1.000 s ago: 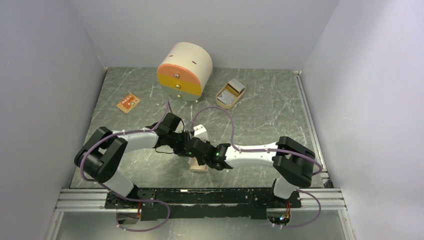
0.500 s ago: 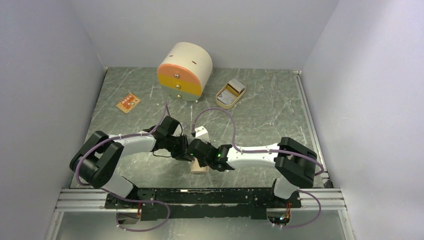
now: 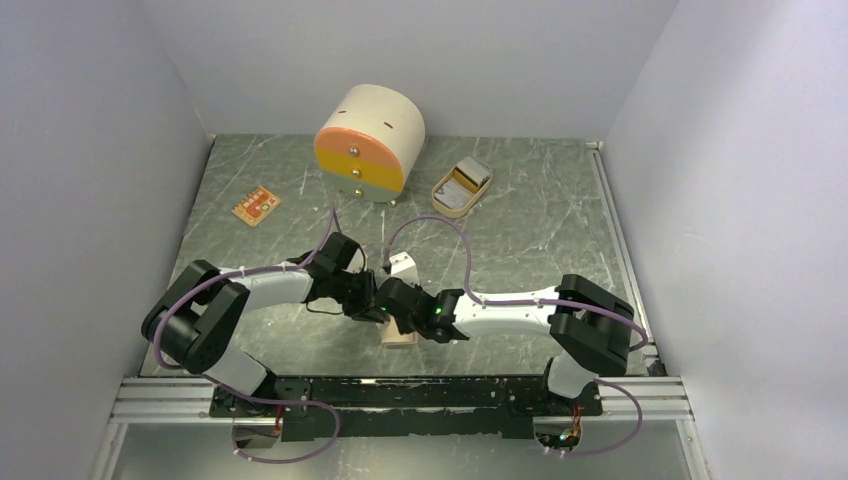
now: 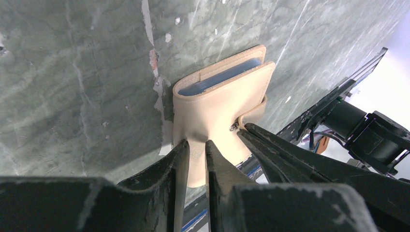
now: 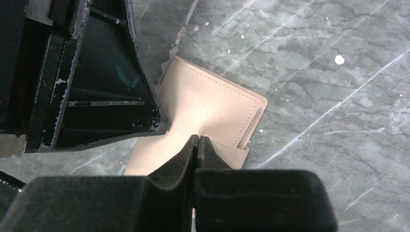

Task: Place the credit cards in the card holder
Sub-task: Close the card holder at the center of the board.

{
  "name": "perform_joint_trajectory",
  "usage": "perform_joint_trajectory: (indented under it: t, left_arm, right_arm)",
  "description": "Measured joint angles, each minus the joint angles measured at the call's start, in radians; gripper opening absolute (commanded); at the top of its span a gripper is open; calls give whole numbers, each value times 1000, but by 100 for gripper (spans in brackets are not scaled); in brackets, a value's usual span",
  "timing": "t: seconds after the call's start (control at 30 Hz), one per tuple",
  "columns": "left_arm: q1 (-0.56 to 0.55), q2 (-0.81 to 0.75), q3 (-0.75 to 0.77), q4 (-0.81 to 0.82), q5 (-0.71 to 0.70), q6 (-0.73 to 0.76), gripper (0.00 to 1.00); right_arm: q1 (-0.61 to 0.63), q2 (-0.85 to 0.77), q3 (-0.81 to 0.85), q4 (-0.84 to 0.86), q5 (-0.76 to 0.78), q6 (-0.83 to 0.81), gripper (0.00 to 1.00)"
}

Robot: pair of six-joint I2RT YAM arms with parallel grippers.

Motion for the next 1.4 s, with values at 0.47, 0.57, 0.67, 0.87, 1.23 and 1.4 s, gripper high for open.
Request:
perform_joint_trajectory:
  t: [0.47, 0.57, 0.67, 0.87, 1.23, 1.4]
  left_arm:
    - [0, 0, 0, 0, 0, 0, 25]
    - [0, 0, 0, 0, -1, 0, 25]
    - [0, 0, 0, 0, -1, 0, 25]
    - [0, -9, -4, 7, 2, -8, 36]
    - [36, -168, -41, 2, -45, -14, 29]
    - [38, -140, -47, 3, -45, -14, 27]
  right_arm:
    - [5, 0, 0, 0, 13, 3, 0]
    - [6, 0, 0, 0, 16, 4, 0]
    - [7, 0, 0, 0, 19, 6, 0]
    - [7, 0, 0, 6, 18, 19, 0]
    - [8, -35, 0, 19, 25, 34, 0]
    - [8, -30, 0, 20, 24, 41, 0]
